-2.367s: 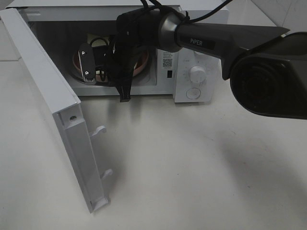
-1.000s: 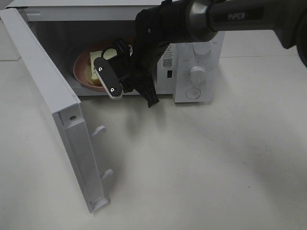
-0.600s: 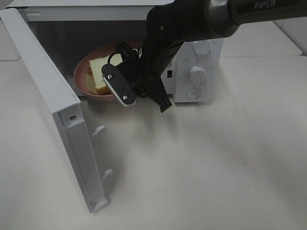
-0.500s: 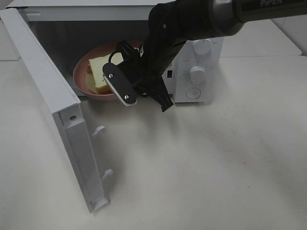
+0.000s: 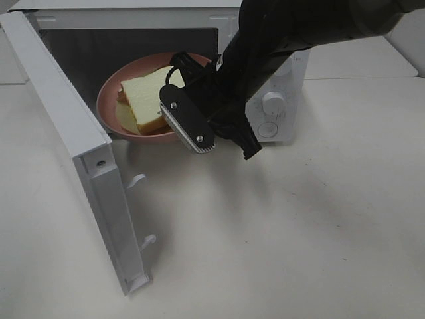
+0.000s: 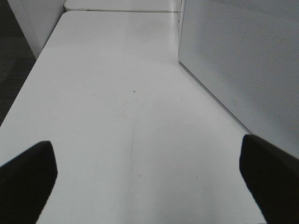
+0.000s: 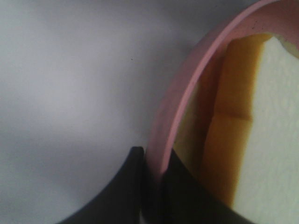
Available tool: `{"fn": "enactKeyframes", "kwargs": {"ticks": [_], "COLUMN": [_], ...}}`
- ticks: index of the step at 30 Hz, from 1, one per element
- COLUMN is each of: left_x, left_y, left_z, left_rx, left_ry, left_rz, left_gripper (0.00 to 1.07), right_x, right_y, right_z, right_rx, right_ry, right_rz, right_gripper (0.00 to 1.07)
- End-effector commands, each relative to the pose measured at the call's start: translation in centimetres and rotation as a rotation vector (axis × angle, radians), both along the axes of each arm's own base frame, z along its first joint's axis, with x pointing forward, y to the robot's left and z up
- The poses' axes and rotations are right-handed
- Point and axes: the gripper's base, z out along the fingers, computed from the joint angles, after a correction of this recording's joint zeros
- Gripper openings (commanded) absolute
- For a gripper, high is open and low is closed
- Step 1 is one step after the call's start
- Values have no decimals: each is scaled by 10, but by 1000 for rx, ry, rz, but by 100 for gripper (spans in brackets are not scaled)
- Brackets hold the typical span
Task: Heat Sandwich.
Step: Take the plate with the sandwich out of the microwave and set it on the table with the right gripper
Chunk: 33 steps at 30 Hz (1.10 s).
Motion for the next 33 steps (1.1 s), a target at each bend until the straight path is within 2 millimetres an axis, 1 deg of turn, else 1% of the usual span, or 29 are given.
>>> {"fn": "enactKeyframes", "kwargs": {"ticks": [1,2,4,5,9,10,12,14,15,17,18,20,23,24,26,28,29,31,33], "left_x": [-2,-2,-2,-2,-2,-2,-2,-2,-2,-2,-2,-2,-2,-2,-2,-2,-2,-2,-2], "left_y": [0,0,0,0,0,0,0,0,0,0,0,0,0,0,0,0,0,0,0], "left_z": [0,0,0,0,0,0,0,0,0,0,0,0,0,0,0,0,0,0,0], "left_rx": [-1,-1,-1,-1,-1,-1,-1,-1,-1,-1,-1,-1,-1,-1,-1,-1,-1,-1,-1], "left_ry": [-23,-23,-23,-23,-23,-23,-23,-23,-23,-23,-23,-23,-23,-23,-23,-23,-23,-23,-23], "left_rz": [2,2,2,2,2,2,2,2,2,2,2,2,2,2,2,2,2,2,2], "left_gripper": [100,100,100,100,100,100,100,100,100,100,100,100,100,100,100,100,100,100,100], "right_x": [-3,-10,-16,-16,-35,-35,-41,-52,-52,-59,-67,-70,-84,-84,-90,-101,-101,-108,-119], "right_y": [-6,-11,-15,-15,-29,-29,-34,-41,-41,-47,-52,-55,-65,-65,-70,-79,-79,-84,-93], "right_z": [12,14,15,15,16,16,18,17,17,16,15,17,18,18,20,22,22,24,26], "right_rx": [30,27,23,23,11,11,11,5,5,1,-2,0,-2,-2,1,5,5,5,5], "right_ry": [-25,-21,-13,-13,3,3,6,16,16,20,24,24,28,28,31,32,32,30,27], "right_rz": [-8,-8,-9,-9,-10,-10,-13,-16,-16,-17,-19,-23,-27,-27,-38,-62,-62,-73,-89], "right_gripper": [0,0,0,0,0,0,0,0,0,0,0,0,0,0,0,0,0,0,0]}}
